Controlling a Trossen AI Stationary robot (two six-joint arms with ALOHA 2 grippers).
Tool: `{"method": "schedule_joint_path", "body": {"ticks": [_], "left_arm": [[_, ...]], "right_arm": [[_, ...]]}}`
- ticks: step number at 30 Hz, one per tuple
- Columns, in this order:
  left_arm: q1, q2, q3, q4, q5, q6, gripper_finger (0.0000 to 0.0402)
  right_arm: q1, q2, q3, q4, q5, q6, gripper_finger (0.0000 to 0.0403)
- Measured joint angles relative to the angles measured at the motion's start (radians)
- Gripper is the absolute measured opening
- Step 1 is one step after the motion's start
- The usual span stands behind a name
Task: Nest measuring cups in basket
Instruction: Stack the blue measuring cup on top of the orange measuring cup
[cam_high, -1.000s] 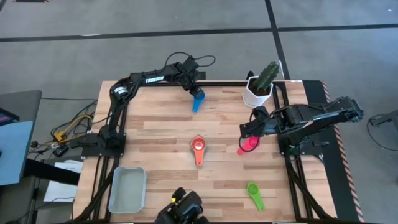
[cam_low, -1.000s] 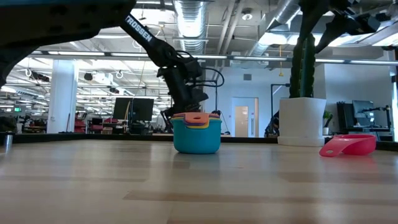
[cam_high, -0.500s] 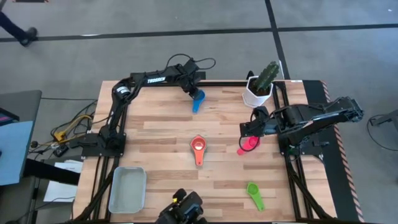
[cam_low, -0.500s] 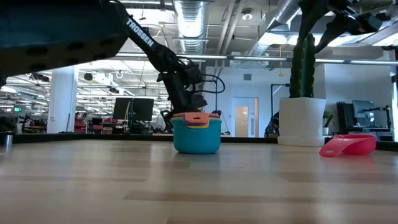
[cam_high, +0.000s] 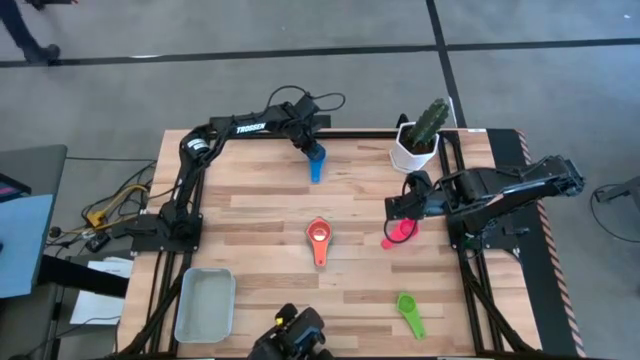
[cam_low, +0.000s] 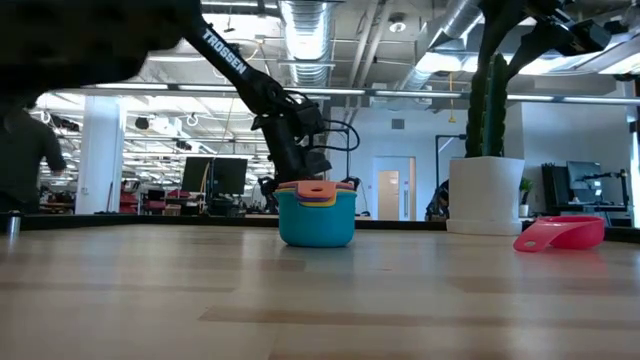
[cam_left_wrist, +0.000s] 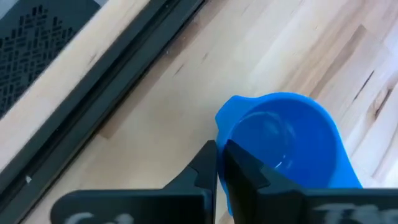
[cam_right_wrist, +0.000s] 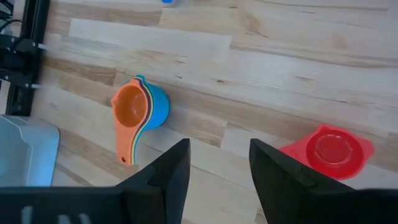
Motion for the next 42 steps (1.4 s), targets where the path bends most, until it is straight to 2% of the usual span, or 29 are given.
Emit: {"method": "schedule_joint_path", "body": {"ticks": [7,10,15,21,29,42], "left_arm": [[-0.012,-0.081,0.000,-0.124,0.013,-0.022,0.0002],[-0.032,-0.145,0.000,-0.185,-0.017,-0.014,0.0002],[-0.091,-0.256,0.000,-0.243,-0.084,-0.032,0.0001],[-0.197,-0.355,0.000,-0.303,-0.125,-0.142,0.0001],[-0.406,-0.400,0.000,-0.356,-0.199,-0.327,0.0001],[-0.790,-0.398,-0.022,-0.387,-0.308,-0.722,0.0000]], "right_arm": [[0.000,0.000,0.000,-0.002,-0.001,-0.044,0.0156],[-0.012,0.000,0.000,-0.001,-0.010,-0.086,0.0144],[-0.034,0.000,0.000,0.006,-0.045,-0.164,0.0126],[-0.005,0.000,0.000,0.055,-0.054,-0.249,0.0107],[0.131,0.000,0.000,0.084,-0.047,-0.253,0.0083],[0.415,0.004,0.000,0.084,0.105,-0.124,0.0065]]}}
